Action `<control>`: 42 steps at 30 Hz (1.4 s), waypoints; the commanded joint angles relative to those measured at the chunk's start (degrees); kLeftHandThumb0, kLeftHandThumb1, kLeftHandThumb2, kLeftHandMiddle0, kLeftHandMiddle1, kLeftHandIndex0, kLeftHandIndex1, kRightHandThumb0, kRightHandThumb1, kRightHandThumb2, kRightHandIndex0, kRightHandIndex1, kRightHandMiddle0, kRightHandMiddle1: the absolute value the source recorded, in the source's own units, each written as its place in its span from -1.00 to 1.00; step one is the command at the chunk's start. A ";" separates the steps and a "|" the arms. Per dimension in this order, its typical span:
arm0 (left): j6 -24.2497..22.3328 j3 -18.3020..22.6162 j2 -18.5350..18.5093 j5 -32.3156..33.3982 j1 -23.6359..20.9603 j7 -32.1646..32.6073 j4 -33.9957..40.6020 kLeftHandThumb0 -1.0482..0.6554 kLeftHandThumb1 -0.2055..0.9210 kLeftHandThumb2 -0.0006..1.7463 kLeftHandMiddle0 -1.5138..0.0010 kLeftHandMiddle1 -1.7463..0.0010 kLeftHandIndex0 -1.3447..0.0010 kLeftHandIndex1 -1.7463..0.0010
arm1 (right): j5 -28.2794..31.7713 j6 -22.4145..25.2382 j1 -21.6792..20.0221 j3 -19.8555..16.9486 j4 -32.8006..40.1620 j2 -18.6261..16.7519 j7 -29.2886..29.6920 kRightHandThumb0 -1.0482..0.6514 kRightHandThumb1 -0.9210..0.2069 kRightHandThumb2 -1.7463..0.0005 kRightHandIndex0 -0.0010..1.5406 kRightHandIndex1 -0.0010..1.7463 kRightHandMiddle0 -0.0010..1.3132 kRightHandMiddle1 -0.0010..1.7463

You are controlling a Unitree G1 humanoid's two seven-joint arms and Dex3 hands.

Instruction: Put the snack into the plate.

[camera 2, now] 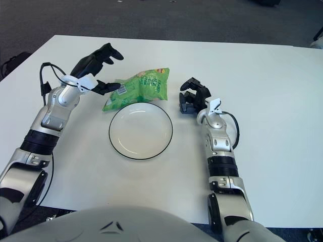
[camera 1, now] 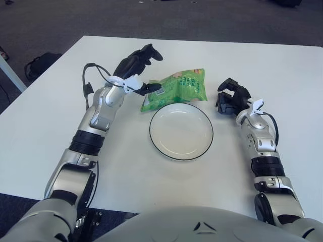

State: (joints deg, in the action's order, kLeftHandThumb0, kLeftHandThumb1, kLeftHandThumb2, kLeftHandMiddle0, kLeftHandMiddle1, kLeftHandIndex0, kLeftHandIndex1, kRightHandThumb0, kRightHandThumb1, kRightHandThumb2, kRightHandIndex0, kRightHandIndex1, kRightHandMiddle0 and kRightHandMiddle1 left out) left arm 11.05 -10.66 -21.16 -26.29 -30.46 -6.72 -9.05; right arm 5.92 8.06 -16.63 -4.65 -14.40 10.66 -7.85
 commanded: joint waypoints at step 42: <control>-10.98 -10.41 12.26 -3.90 -10.07 -3.99 -14.18 -1.00 1.00 -0.16 1.00 0.77 1.00 0.51 | -4.47 4.78 5.80 5.50 -1.99 0.60 0.31 0.22 0.50 -0.83 0.07 1.00 -0.16 0.97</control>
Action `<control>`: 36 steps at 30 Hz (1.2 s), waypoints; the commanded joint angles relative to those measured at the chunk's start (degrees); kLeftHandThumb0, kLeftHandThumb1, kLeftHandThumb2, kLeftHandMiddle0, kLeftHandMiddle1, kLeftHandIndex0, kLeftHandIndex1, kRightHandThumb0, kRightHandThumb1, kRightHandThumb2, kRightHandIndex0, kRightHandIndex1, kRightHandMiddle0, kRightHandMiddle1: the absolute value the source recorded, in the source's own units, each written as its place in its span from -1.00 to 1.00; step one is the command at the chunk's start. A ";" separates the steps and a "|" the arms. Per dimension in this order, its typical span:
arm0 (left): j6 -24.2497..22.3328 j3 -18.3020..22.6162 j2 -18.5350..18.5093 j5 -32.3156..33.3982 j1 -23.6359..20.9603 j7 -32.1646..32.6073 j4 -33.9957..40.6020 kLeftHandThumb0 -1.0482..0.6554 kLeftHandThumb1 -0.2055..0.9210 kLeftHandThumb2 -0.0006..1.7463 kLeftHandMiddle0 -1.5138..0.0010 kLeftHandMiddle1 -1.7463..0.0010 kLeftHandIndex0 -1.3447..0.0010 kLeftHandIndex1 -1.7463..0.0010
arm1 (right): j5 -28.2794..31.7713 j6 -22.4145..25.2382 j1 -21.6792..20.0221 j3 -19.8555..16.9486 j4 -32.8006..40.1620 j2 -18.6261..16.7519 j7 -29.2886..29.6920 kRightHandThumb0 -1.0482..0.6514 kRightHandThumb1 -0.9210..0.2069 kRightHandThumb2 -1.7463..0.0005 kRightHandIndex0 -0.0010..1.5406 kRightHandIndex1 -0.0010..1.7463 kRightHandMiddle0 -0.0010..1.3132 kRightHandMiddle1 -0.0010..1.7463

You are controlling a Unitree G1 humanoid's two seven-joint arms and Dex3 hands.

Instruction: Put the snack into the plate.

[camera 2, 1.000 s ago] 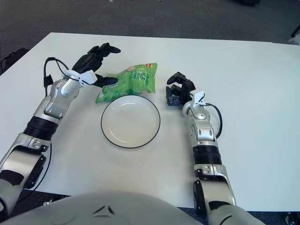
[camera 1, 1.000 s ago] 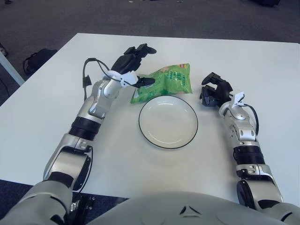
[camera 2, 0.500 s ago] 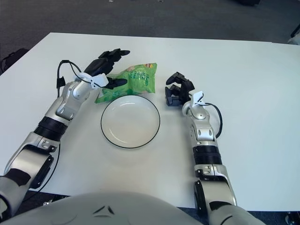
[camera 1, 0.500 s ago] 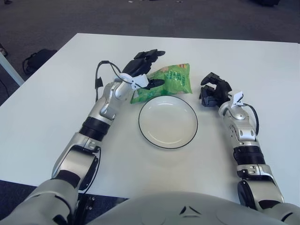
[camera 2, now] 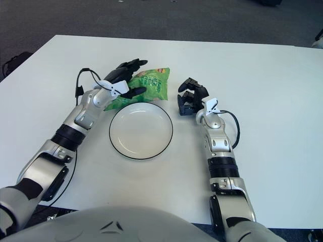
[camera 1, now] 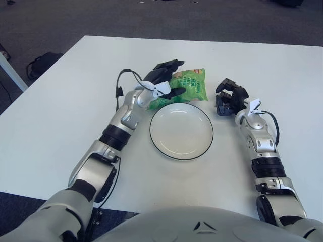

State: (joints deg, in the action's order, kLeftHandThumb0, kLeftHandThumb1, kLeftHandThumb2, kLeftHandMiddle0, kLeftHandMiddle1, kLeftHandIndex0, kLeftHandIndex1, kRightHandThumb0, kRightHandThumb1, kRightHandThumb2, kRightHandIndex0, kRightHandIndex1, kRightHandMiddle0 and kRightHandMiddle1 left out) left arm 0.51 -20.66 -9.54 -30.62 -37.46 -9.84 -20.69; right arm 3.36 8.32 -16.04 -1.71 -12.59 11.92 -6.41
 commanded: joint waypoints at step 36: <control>0.22 -4.66 0.01 -6.54 -8.45 8.30 -21.14 -1.00 1.00 -0.18 1.00 0.82 1.00 0.18 | -4.48 1.34 6.92 4.23 -1.38 -0.06 0.19 0.21 0.48 -0.81 0.07 1.00 -0.16 0.94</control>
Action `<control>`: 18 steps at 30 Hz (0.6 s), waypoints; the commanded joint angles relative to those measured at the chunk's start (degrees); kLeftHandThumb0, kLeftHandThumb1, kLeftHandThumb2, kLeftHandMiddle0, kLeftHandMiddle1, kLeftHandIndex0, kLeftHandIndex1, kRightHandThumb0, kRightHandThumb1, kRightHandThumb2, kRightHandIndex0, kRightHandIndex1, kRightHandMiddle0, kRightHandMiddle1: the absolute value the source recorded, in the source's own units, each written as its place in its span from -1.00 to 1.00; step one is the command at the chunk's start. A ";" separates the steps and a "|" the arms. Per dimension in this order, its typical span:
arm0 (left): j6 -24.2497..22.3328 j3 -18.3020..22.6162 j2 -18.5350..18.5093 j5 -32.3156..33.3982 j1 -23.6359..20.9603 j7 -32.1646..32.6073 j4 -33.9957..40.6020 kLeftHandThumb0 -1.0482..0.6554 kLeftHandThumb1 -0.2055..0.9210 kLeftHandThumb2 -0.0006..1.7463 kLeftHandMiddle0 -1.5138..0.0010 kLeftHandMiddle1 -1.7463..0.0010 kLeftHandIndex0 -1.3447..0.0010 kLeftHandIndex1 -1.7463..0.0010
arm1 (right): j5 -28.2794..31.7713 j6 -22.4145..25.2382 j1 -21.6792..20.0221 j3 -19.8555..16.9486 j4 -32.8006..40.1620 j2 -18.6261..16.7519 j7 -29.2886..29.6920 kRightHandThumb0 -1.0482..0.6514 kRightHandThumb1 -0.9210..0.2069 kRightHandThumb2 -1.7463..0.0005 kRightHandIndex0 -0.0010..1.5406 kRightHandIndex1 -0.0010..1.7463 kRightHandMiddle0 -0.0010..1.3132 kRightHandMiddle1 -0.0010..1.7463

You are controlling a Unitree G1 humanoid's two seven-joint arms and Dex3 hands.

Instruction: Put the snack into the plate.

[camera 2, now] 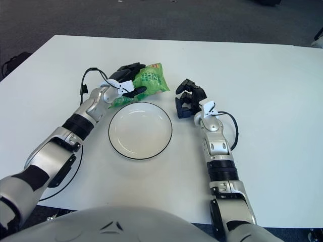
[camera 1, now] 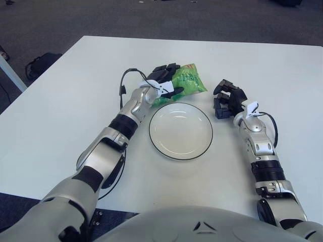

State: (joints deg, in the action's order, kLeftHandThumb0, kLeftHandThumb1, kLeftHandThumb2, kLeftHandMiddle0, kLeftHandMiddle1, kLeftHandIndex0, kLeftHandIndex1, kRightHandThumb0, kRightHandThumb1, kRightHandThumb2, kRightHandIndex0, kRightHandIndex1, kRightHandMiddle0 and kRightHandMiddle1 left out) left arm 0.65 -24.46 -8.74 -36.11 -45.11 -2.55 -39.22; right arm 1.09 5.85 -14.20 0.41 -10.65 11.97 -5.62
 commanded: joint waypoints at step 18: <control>6.15 -4.06 -3.17 -3.82 -5.35 8.69 -17.19 -0.99 1.00 -0.33 0.97 0.87 1.00 0.15 | -1.61 3.72 5.46 2.05 -3.30 0.74 -1.68 0.22 0.36 -0.73 0.01 0.97 -0.29 1.00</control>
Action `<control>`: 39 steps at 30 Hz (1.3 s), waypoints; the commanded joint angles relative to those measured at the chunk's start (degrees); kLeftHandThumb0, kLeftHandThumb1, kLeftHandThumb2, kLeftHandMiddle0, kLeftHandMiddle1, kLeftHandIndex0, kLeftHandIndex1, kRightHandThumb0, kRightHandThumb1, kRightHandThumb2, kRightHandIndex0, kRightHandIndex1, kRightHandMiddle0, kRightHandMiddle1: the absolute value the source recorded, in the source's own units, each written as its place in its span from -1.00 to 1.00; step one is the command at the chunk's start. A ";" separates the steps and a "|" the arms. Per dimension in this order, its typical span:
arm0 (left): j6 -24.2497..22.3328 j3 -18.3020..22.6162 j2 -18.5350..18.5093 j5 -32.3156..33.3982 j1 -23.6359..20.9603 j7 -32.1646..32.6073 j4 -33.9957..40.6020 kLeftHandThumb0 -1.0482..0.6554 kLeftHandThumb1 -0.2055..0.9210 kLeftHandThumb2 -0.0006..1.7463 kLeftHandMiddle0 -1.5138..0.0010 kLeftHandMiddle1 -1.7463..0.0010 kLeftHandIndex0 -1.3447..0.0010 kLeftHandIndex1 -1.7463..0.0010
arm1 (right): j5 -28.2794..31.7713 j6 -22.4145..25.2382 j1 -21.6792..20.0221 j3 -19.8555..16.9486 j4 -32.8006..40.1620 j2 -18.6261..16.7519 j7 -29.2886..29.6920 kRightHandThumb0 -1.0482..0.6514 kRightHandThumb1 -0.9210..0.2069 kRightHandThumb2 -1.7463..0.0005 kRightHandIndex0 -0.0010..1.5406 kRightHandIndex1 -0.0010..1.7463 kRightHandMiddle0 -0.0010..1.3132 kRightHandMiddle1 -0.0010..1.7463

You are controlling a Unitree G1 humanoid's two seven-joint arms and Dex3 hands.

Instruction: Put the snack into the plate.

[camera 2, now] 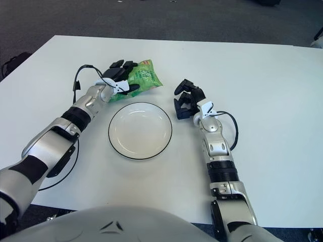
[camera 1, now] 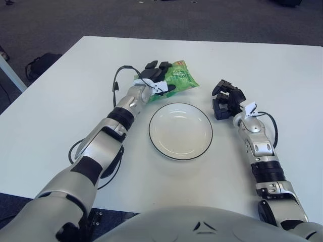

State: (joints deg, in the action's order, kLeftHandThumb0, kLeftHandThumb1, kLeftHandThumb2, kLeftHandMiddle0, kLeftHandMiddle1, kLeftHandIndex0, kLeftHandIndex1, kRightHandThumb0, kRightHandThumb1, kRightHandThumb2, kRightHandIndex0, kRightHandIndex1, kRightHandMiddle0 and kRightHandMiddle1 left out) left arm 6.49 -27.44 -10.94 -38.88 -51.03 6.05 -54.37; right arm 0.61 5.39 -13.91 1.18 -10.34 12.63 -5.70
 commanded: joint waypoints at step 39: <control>15.71 -1.69 -5.47 0.46 -2.15 10.03 -9.51 0.23 -0.74 0.85 -0.32 -0.57 -0.05 -1.00 | -2.77 3.96 5.26 1.94 -3.02 0.35 -0.81 0.21 0.33 -0.72 -0.01 0.98 -0.31 1.00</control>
State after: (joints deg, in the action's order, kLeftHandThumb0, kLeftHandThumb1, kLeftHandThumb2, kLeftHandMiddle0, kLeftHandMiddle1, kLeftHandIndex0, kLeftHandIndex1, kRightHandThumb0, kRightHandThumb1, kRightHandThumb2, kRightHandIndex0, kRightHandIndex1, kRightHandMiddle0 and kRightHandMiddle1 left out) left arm 21.97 -29.13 -15.33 -38.45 -54.24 18.18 -63.14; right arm -0.51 5.26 -13.62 1.65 -9.81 12.71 -5.39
